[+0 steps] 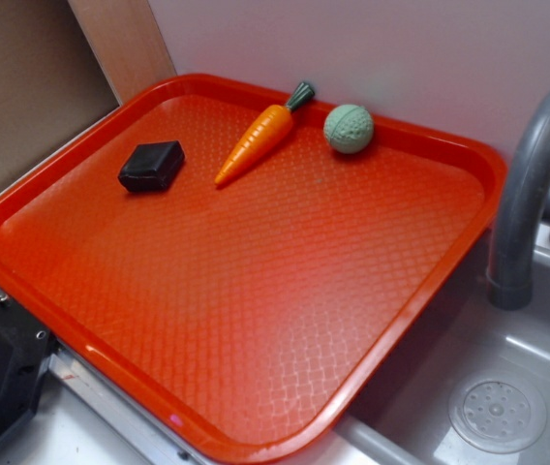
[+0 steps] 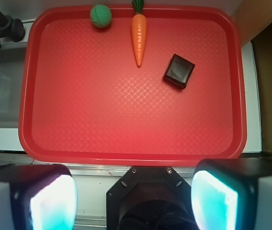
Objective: Grab the green ball.
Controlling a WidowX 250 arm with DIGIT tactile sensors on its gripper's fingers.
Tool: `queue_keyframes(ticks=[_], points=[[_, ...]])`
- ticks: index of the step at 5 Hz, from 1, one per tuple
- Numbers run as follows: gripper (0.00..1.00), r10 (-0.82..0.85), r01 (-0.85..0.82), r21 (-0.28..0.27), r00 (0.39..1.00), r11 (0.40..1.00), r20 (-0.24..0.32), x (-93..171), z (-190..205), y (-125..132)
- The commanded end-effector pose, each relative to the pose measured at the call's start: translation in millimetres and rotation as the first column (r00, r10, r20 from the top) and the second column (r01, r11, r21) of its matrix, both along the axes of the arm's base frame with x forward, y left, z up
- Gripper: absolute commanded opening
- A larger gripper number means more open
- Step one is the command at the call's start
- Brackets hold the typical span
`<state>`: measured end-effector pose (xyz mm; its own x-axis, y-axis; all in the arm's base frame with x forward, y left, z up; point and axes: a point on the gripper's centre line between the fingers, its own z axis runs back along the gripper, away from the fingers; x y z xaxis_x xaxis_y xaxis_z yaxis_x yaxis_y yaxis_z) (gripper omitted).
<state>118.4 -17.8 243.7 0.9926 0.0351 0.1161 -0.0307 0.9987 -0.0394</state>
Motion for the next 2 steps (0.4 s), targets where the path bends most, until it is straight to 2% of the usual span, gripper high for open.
queue_keyframes(ticks=[1, 2], points=[[1.0, 0.0, 0.0, 0.0, 1.0, 1.0, 0.0, 0.0, 0.0, 0.0], [1.0, -0.098, 0.09, 0.104, 0.993, 0.99, 0.072, 50.0, -50.0, 7.5]])
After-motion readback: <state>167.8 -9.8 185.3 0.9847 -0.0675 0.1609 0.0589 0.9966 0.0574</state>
